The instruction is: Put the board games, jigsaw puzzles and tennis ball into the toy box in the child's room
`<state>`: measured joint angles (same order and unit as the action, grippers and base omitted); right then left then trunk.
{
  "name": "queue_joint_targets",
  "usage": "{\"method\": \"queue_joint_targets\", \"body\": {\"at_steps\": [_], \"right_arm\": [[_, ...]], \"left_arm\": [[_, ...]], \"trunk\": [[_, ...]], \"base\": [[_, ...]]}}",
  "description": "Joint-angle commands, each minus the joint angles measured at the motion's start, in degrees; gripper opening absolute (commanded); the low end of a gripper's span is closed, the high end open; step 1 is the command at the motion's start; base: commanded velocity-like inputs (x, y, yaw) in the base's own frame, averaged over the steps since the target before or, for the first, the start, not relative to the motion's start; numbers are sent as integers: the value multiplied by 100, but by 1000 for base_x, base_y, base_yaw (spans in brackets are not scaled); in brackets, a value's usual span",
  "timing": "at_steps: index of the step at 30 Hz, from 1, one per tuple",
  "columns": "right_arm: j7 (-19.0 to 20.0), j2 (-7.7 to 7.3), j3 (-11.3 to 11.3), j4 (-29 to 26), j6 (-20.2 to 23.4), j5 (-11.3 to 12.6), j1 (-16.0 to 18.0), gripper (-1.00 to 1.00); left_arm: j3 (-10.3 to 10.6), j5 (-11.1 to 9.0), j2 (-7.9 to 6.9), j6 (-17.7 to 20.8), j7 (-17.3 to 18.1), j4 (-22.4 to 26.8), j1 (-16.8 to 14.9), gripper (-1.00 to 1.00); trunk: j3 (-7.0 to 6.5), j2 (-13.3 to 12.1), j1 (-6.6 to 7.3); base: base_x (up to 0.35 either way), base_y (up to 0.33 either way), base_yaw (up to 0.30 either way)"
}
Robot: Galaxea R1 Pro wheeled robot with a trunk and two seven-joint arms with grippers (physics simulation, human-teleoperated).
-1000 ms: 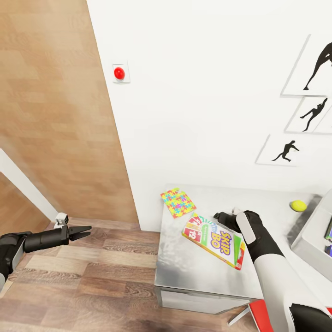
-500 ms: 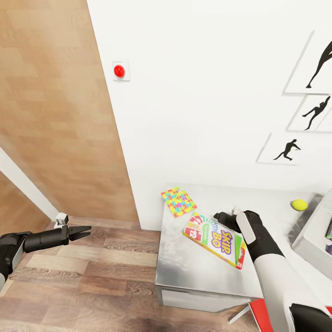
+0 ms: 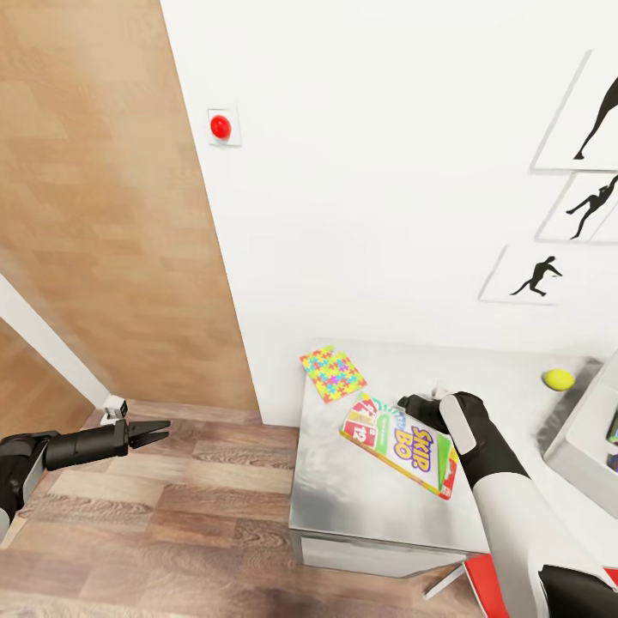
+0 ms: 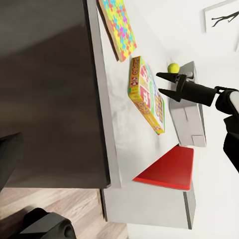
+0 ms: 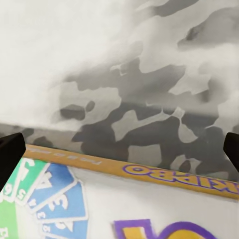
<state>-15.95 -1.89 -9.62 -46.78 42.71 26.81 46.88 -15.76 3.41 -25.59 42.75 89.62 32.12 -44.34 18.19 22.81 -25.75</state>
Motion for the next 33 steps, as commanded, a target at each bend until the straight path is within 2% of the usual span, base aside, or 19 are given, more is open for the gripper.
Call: {"method": "queue_joint_targets", "body": {"at_steps": [1, 20, 33], "right_arm": [[-48, -1, 0, -7, 17, 61, 4, 100], [-48, 0, 4, -7, 18, 61, 5, 100], [-48, 2, 1, -7, 18, 63, 4, 100]], "left_arm": [[-15, 37, 2, 60, 38, 0, -5, 100], [-15, 37, 2, 58, 38, -2, -5, 100], [-15, 37, 2, 58, 38, -2, -5, 100]], "trunk": [[11, 11, -3], [137, 11, -3], [150, 11, -3]], "base": [[0, 0, 0], [0, 0, 0], [-43, 47, 0]]}}
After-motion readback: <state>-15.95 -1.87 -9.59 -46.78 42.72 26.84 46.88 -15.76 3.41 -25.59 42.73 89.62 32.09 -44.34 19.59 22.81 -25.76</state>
